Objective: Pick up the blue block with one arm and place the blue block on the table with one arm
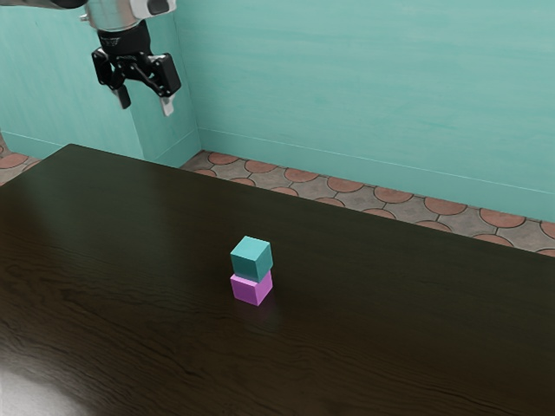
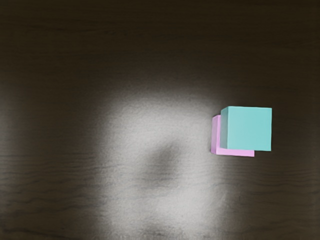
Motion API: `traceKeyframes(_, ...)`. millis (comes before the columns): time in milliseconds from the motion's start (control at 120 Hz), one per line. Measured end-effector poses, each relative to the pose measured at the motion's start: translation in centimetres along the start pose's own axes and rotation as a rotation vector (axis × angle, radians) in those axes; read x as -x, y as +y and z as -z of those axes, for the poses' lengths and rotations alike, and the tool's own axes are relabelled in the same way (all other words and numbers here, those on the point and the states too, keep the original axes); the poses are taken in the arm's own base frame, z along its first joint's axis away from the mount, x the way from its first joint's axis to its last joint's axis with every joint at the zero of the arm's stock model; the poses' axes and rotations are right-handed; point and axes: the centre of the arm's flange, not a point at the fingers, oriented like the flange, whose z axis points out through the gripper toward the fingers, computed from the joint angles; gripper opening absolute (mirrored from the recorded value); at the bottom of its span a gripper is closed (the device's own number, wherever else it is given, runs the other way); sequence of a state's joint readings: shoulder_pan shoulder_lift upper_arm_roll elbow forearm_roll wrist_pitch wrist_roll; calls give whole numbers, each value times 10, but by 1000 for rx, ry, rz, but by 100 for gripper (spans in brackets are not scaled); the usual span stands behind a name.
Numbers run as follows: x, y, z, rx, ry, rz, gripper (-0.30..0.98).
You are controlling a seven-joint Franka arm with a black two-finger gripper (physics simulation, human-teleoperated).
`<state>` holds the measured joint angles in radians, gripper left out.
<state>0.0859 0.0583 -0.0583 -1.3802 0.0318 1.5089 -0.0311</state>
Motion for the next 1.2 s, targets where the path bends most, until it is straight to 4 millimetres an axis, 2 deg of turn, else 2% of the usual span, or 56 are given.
traceKeyframes(150, 0, -3, 1, 4, 0, 9, 69)
traceKeyframes(225, 12, -5, 77, 1, 124, 13, 69)
traceKeyframes(250, 17, -2, 94, 3, 148, 8, 69)
traceKeyframes(275, 19, 4, 102, 5, 155, -3, 69)
traceKeyframes(350, 16, 35, 99, 14, 138, -59, 69)
traceKeyframes(425, 5, 59, 80, 16, 95, -101, 68)
traceKeyframes(542, -20, 59, 41, 13, 42, -95, 69)
traceKeyframes(642, -51, 62, -11, 14, -9, -94, 69)
traceKeyframes(725, -69, 65, -41, 17, -19, -94, 69)
traceKeyframes(800, -82, 76, -66, 15, -26, -107, 69)
traceKeyframes(867, -97, 85, -106, 15, -50, -118, 69)
traceKeyframes(958, -115, 96, -170, 18, -83, -128, 69)
traceKeyframes(1042, -122, 103, -208, 21, -90, -137, 69)
traceKeyframes(1200, -124, 107, -255, 23, -100, -142, 69)
